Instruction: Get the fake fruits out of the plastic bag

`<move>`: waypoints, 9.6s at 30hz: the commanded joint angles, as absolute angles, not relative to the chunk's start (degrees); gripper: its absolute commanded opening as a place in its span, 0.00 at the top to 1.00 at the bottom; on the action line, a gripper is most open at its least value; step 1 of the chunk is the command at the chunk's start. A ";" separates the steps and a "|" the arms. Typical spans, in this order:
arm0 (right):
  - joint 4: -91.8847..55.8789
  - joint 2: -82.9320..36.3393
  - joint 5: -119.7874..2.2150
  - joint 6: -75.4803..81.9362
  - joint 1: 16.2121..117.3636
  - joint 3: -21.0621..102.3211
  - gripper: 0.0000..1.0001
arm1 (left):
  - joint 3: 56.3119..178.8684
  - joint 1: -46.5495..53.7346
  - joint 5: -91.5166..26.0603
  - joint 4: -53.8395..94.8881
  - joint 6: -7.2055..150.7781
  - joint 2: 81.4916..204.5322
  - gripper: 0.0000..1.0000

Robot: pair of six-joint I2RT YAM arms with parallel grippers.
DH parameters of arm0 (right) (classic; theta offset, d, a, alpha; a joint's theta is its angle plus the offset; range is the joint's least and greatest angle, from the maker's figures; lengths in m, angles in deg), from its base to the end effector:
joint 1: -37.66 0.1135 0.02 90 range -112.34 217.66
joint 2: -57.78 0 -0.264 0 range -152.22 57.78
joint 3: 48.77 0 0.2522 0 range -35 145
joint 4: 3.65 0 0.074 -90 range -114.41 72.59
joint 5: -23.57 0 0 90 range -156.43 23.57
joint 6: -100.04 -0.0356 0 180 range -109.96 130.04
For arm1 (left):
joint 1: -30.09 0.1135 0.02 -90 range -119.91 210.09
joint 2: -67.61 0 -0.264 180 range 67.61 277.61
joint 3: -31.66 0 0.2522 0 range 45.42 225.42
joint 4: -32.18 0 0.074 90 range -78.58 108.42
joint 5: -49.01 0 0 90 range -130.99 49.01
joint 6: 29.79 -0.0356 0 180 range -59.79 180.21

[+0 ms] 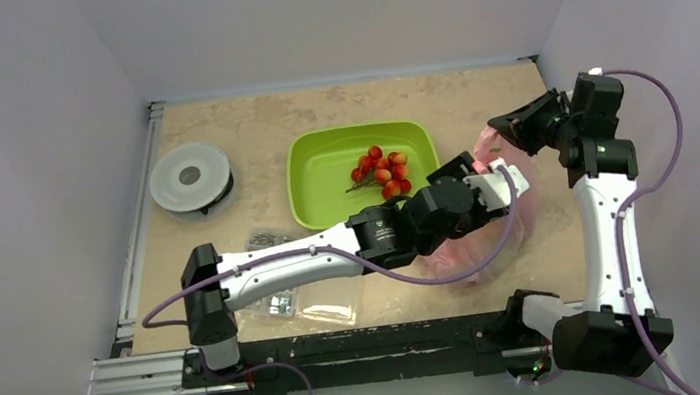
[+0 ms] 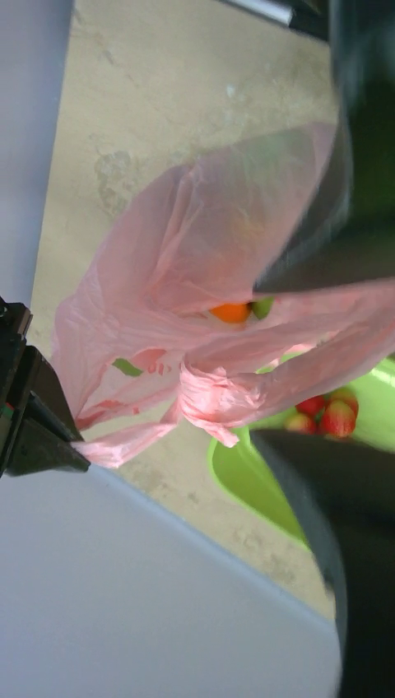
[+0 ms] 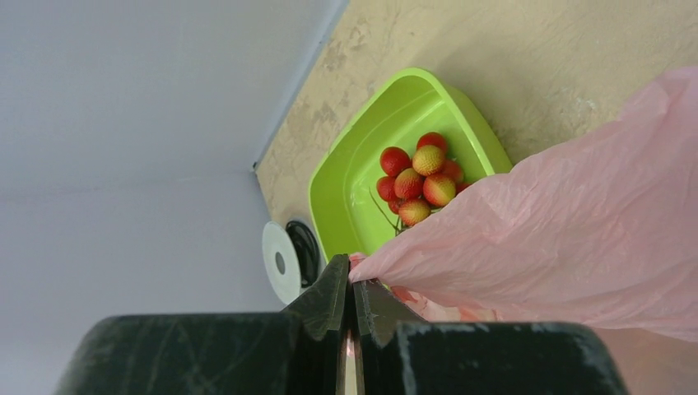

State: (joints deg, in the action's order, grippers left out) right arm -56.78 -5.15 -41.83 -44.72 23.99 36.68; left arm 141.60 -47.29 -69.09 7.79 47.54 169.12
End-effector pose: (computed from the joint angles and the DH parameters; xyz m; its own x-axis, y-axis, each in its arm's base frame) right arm 0.2215 -0.0386 0.3910 -0.3943 0.8602 -0.3235 0.3272 0.4603 0.8252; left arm 0.1089 -0.4096 0.3802 0.1085 0.4010 -0.9096 0.7565 0.5603 0.3372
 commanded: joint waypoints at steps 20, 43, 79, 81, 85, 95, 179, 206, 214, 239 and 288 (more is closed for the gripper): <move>-71.12 -21.01 -91.40 -7.98 42.27 56.19 0.57 | 120.10 -44.52 -39.97 13.19 54.36 153.92 1.00; -75.82 12.65 -72.61 -35.34 47.39 28.11 0.06 | 117.16 -44.35 -31.94 10.74 54.30 150.15 1.00; -62.25 21.95 -76.79 -33.51 47.50 13.50 1.00 | 132.86 -32.40 -32.57 -1.73 80.62 151.93 0.04; -61.56 22.55 -76.12 -33.46 47.46 13.18 1.00 | 137.22 -31.69 -37.52 -4.45 83.73 153.47 0.03; -62.21 22.81 -75.25 -33.21 47.41 13.53 1.00 | 140.71 -30.91 -42.31 -4.10 86.04 154.16 0.00; -64.66 24.47 -76.05 -32.32 47.48 17.21 1.00 | 154.60 -30.74 -53.17 -11.41 79.56 167.96 0.06; -88.66 42.14 -72.09 -35.79 47.45 24.99 1.00 | 163.82 -39.49 -31.52 -18.00 70.89 188.03 0.84; -87.93 40.03 -69.52 -34.07 47.41 21.95 1.00 | 166.67 -41.36 -36.82 -16.39 67.49 196.41 0.17; -87.62 39.50 -69.43 -33.82 47.41 21.91 1.00 | 164.63 -41.83 -40.56 -14.91 65.38 199.46 0.21; -87.41 39.50 -68.49 -33.99 47.41 21.74 1.00 | 166.43 -42.54 -43.62 -20.20 65.37 209.44 0.15; -91.62 43.23 -75.20 -37.64 47.42 19.42 1.00 | 154.87 -33.54 -22.15 -0.33 82.86 183.82 0.83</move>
State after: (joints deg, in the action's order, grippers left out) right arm -90.64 42.85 -72.91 -36.31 47.40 19.74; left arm 155.90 -34.66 -22.68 -6.73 79.65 187.76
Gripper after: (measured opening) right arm 0.004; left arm 0.823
